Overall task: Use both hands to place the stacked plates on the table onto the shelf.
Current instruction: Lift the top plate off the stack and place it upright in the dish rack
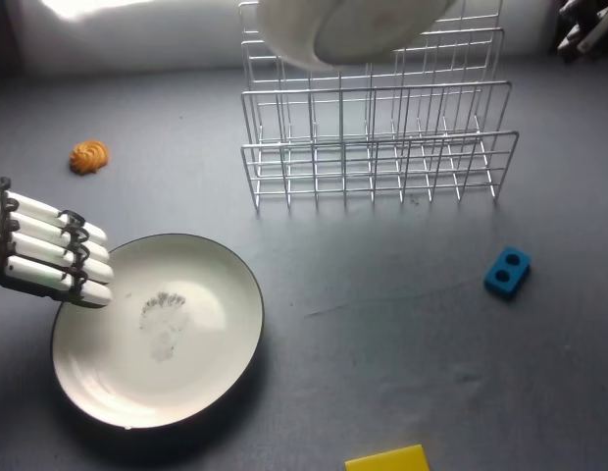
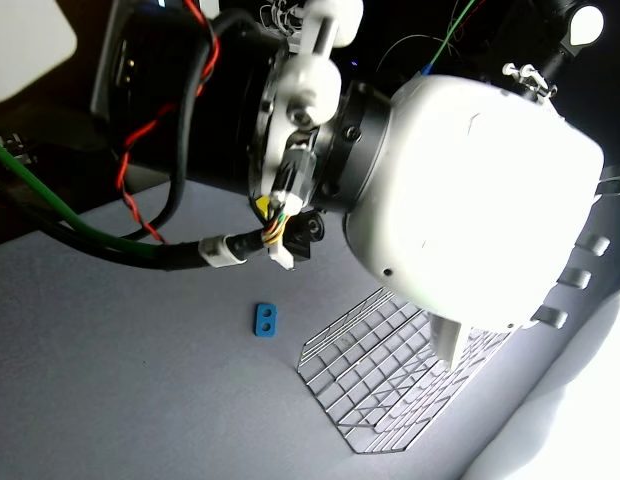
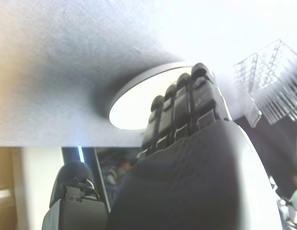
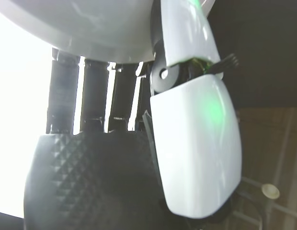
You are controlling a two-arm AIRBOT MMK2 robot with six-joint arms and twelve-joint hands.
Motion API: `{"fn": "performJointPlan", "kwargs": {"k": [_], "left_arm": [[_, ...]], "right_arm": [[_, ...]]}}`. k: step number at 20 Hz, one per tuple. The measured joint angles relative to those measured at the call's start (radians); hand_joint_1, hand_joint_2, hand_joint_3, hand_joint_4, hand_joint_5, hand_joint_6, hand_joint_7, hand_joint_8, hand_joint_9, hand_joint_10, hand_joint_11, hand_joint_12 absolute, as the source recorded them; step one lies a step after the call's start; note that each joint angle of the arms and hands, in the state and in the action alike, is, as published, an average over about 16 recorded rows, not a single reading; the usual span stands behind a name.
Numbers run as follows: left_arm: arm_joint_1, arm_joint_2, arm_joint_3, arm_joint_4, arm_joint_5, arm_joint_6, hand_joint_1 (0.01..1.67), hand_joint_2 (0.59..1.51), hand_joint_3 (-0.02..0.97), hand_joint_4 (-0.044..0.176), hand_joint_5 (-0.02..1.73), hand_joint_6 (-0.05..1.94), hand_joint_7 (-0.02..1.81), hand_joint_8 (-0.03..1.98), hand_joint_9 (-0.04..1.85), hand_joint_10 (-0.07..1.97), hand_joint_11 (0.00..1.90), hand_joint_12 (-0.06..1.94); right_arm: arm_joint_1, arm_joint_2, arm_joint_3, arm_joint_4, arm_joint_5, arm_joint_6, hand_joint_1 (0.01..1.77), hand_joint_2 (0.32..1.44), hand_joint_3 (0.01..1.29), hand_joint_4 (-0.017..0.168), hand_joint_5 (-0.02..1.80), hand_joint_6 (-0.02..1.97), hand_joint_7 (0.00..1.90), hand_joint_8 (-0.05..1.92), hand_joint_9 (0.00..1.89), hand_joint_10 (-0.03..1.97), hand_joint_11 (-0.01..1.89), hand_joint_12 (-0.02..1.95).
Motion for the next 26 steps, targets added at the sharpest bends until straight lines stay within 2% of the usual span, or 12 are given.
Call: {"fn": "performJointPlan", "kwargs": {"k": [4,14,26], "left_arm": [[0.008,-0.007,-0.001,-0.002,0.01,0.001,0.01,1.084,0.013,-0.003,0.02,0.02,0.02,-0.01,0.02,0.01,0.01,0.01],[0.037,-0.023,-0.001,-0.015,0.032,0.002,0.01,1.085,0.013,-0.004,0.02,0.02,0.02,-0.01,0.0,-0.01,0.02,0.0],[0.087,-0.037,0.001,-0.046,0.06,0.002,0.01,1.083,0.013,-0.005,0.02,0.01,0.01,-0.01,-0.02,-0.04,0.03,0.01]], "right_arm": [[-0.016,-0.008,0.011,0.01,-0.013,0.008,1.38,0.94,0.01,-0.005,0.99,0.81,1.19,0.6,1.13,0.73,0.96,0.93],[-0.062,-0.052,0.071,0.044,-0.056,0.049,1.36,0.95,0.01,-0.006,0.99,0.81,1.2,0.59,1.15,0.72,0.97,0.88],[-0.134,-0.129,0.174,0.057,-0.067,0.09,1.33,0.96,0.01,-0.009,0.98,0.81,1.2,0.61,1.2,0.48,0.98,0.88]]}}
